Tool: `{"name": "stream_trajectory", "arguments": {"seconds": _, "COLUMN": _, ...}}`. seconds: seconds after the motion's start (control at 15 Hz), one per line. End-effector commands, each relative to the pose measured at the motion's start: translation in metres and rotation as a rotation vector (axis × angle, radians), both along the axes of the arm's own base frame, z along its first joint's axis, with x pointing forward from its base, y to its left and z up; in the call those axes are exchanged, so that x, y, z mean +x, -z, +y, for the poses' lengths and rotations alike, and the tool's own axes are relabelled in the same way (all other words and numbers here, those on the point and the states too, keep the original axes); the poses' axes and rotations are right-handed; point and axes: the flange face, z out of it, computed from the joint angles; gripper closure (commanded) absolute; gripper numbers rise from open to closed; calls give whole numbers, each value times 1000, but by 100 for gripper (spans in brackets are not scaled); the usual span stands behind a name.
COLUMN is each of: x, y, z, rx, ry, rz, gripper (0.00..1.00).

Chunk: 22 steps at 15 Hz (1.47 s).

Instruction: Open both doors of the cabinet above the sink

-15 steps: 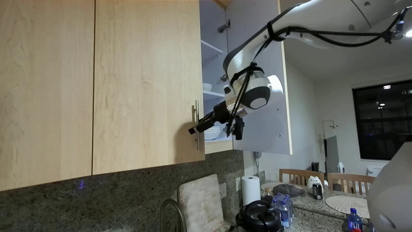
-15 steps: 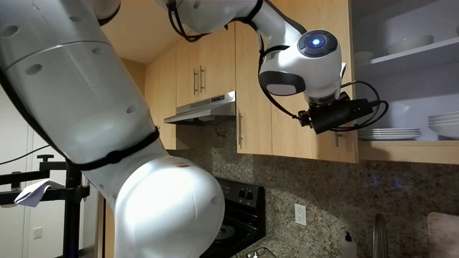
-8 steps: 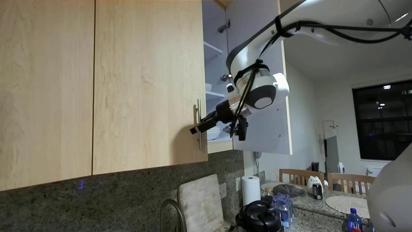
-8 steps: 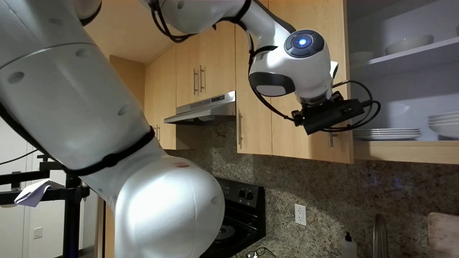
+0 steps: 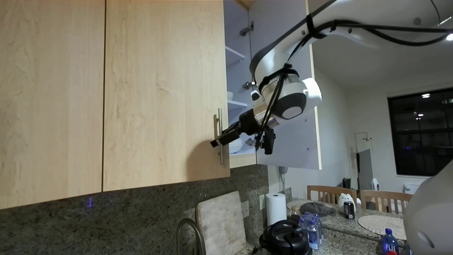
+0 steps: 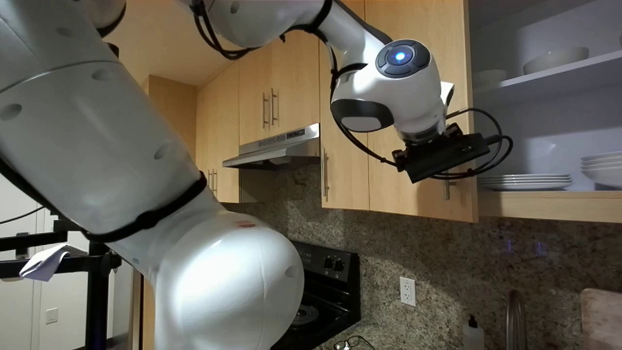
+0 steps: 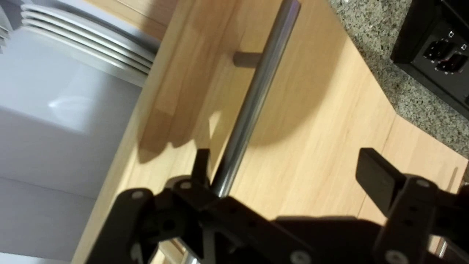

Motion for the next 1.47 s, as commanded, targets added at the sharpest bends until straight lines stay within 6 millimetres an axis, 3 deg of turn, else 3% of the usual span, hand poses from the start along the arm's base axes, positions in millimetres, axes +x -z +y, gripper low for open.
{"name": "stream_trajectory", "arguments": {"seconds": 0.0, "x": -14, "y": 0, "z": 16, "rx": 1, "ry": 9, "rz": -26, "gripper": 0}}
{"name": "stream_trajectory", "arguments": {"seconds": 0.73, "x": -29, "y": 4, "z": 51, "rx": 22, "ry": -66, "rz": -107, "gripper": 0}}
{"name": "stream_trajectory", "arguments": {"seconds": 1.4, "x": -70, "y": 8, "z": 86, "rx": -69, "ry": -97, "rz": -119, "gripper": 0}}
